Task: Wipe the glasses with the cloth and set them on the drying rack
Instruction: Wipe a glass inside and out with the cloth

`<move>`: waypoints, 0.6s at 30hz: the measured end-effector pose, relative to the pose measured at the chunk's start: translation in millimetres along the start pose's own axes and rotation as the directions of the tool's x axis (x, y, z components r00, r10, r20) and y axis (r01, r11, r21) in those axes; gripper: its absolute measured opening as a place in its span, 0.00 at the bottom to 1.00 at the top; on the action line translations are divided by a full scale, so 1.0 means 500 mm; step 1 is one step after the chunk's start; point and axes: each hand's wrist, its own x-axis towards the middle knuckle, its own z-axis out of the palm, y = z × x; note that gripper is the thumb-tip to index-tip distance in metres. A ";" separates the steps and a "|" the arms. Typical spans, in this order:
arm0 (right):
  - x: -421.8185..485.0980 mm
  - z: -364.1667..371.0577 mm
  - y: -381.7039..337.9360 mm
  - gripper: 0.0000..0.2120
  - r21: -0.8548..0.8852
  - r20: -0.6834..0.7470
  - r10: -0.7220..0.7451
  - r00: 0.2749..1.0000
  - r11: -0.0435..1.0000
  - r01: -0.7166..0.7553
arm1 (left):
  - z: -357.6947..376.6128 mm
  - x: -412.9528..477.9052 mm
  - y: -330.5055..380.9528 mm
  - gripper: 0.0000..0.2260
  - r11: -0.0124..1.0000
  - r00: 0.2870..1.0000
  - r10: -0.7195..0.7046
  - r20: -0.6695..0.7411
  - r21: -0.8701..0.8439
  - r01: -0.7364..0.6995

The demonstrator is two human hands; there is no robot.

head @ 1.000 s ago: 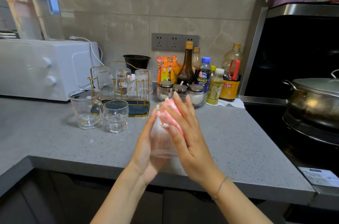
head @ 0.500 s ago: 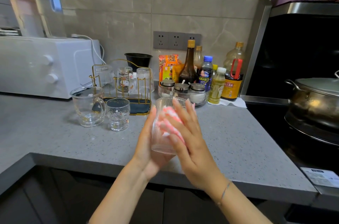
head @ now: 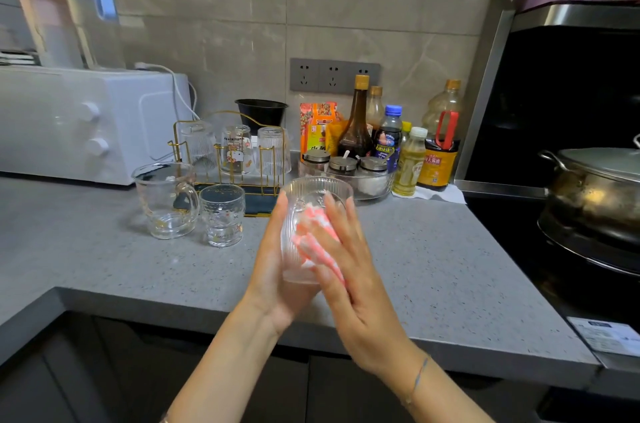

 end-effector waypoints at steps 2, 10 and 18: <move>-0.014 0.011 -0.002 0.20 -0.019 0.021 -0.034 0.999 0.999 0.034 | 0.001 0.007 0.006 0.34 0.998 1.000 -0.025 0.001 -0.052 0.025; 0.006 -0.004 0.004 0.19 -0.051 -0.003 -0.033 0.999 0.998 0.032 | 0.002 0.006 -0.001 0.35 1.000 1.000 -0.023 0.014 -0.013 0.023; 0.070 -0.047 0.015 0.17 0.014 -0.051 0.122 0.991 0.992 -0.122 | 0.000 0.007 -0.023 0.27 0.998 0.998 -0.063 0.024 0.015 0.063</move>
